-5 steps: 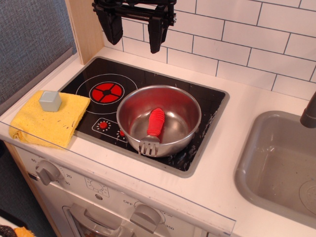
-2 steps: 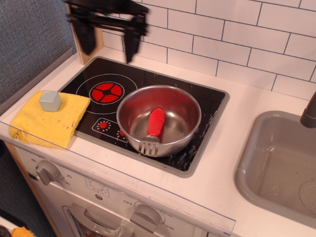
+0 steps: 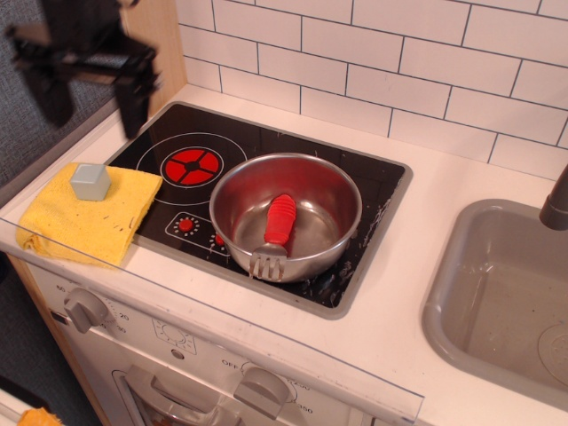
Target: Place the blue cube on the top left burner.
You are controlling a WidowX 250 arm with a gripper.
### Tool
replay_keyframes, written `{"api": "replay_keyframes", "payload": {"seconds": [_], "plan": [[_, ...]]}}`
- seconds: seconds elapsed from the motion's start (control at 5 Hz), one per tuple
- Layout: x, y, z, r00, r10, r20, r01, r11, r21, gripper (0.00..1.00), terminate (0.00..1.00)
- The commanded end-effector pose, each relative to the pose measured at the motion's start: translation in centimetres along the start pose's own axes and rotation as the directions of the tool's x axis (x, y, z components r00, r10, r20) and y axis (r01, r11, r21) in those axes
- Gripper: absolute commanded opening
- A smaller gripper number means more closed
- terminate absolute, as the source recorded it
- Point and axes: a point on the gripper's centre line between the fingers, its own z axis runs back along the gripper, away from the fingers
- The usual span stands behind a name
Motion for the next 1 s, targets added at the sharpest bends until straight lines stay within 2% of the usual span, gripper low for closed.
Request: {"api": "replay_keyframes", "payload": {"seconds": [0.0,0.4,0.8], "plan": [[0.6,3.7,-3.6,1.0,0.006,0.029,-0.008,0.998,0.068,1.0,0.0],[2.3,4.6,-6.8,1.0,-0.004,0.009,0.004,0.998,0.069,1.0,0.0],[2.9,4.4,-9.0,1.0,-0.017,-0.012,0.018,0.999,0.04,1.0,0.0]]}}
